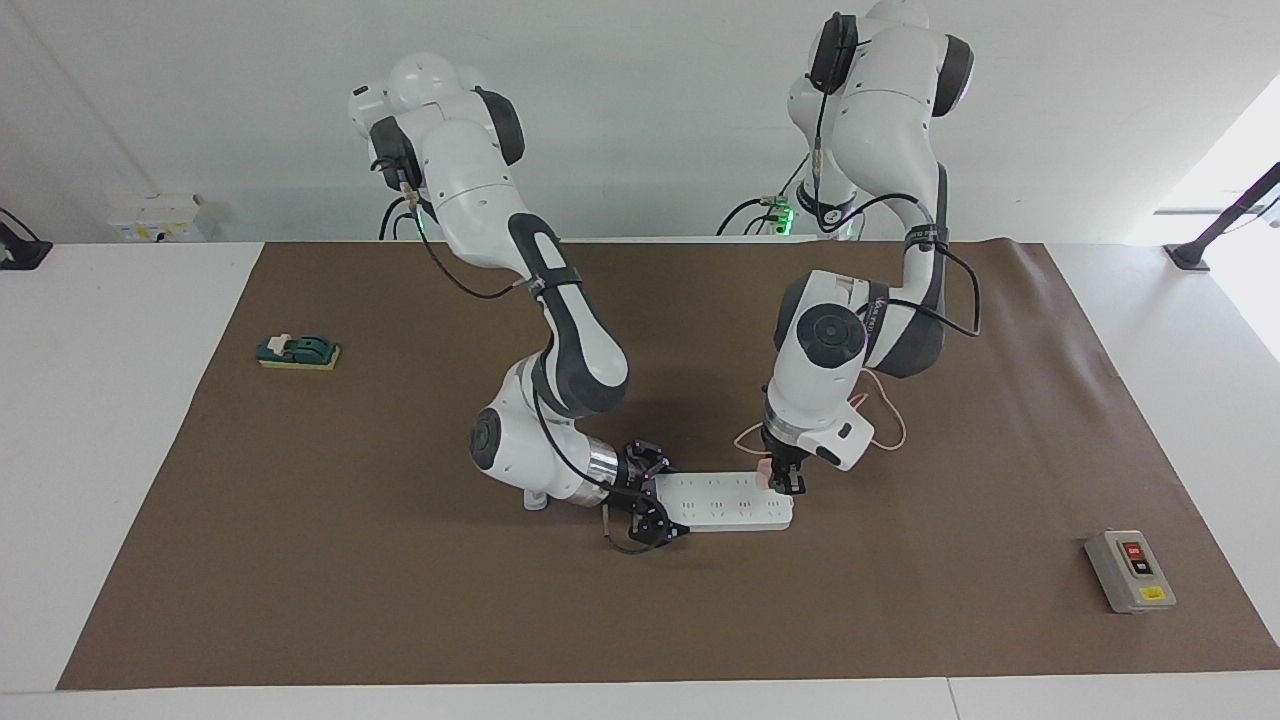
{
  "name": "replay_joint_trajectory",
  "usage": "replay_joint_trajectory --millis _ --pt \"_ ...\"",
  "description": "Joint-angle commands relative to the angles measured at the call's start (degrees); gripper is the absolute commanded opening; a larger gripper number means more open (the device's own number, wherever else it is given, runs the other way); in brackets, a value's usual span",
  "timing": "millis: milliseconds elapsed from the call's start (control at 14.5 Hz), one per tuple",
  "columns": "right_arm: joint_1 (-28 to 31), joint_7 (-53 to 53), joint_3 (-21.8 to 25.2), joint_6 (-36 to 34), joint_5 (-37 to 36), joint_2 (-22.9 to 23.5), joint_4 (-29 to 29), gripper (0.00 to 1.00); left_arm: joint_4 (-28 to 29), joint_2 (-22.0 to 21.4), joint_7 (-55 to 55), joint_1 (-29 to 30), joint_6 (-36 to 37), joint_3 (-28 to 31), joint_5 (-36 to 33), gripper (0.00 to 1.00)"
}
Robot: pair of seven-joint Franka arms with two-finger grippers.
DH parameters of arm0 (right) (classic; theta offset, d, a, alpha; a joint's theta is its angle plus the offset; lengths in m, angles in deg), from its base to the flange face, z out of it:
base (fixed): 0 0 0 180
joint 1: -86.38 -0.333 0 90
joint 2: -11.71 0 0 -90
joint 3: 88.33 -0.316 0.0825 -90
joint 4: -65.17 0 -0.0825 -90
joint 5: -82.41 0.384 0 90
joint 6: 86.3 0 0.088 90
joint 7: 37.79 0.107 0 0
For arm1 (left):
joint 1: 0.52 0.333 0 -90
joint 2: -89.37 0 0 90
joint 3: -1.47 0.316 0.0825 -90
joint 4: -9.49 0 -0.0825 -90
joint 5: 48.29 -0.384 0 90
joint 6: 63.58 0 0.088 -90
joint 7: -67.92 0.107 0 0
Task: Unplug charger and place it aside
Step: 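Pull the pink charger out of the strip with the left gripper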
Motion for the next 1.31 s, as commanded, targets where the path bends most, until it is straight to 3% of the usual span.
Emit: replay_joint_trajectory --millis 0,621,897,1034,1103,1172,1241 --pt "-0.36 -1.51 0.05 1.96 0.61 0.99 0.81 0.45 -0.19 0.16 -0.57 -0.52 2.03 0.22 -0.35 0.0" --pt "-0.98 -1.51 0.05 2.84 0.7 0.99 0.81 0.45 -0.98 -1.42 0.74 1.5 5.44 -1.27 -0.53 0.0" --pt "-0.98 -1.51 0.05 2.84 0.7 1.08 0.81 0.45 -8.0 -2.47 4.95 4.13 13.96 -1.72 2.54 0.0" --pt "-1.07 -1.51 0.05 2.93 0.7 0.99 0.73 0.46 -8.19 -2.47 6.1 4.4 14.51 -1.63 2.81 0.0" --pt "-1.15 -1.51 0.05 2.93 0.7 0.99 0.72 0.49 -8.1 -2.47 6.72 4.4 14.51 -1.45 2.9 0.0" --pt "-1.15 -1.42 -0.04 2.93 0.7 0.99 0.72 0.61 -8.1 -2.56 7.33 4.4 14.68 -1.45 2.9 0.0" --pt "-1.15 -1.33 0.05 2.93 0.7 0.99 0.72 0.89 -8.1 -3.0 9.34 4.49 15.2 -1.37 2.9 0.0"
